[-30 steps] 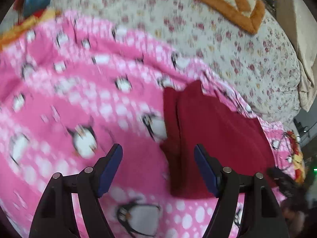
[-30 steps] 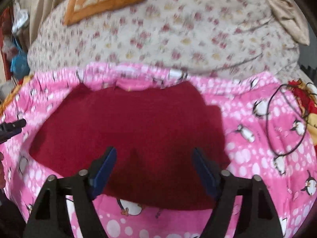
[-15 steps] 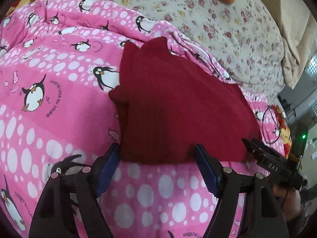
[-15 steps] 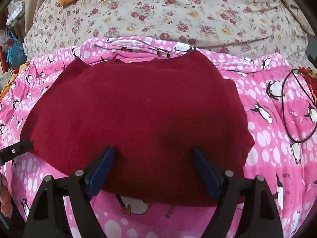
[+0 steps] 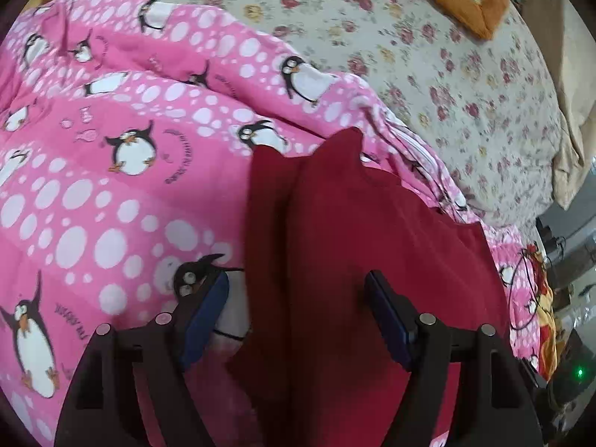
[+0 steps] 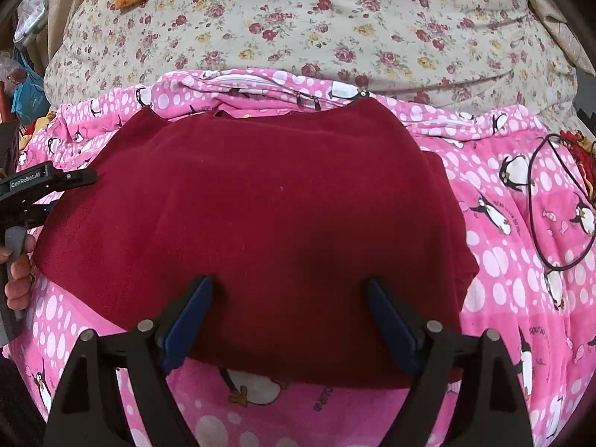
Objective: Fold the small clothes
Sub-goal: 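Grasp the folded sweater's edge with the left gripper and lift it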
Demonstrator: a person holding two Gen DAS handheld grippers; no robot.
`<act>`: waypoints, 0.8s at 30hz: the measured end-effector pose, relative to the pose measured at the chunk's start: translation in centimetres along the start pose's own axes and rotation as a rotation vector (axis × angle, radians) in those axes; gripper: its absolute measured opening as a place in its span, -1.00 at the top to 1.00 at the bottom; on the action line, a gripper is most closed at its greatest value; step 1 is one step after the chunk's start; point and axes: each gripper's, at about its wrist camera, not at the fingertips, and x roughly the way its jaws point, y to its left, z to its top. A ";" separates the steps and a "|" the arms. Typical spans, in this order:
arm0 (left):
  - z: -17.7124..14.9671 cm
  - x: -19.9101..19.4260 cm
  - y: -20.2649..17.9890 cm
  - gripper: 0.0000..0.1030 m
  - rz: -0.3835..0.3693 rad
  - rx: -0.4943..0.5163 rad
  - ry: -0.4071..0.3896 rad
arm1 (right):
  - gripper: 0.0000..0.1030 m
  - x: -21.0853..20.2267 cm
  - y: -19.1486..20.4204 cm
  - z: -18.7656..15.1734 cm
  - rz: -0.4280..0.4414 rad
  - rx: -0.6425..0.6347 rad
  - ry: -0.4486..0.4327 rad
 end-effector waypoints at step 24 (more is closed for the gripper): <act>0.0 -0.2 1.8 0.91 -0.160 -0.168 -0.027 | -0.75 -0.2 0.0 0.2 0.005 0.005 0.020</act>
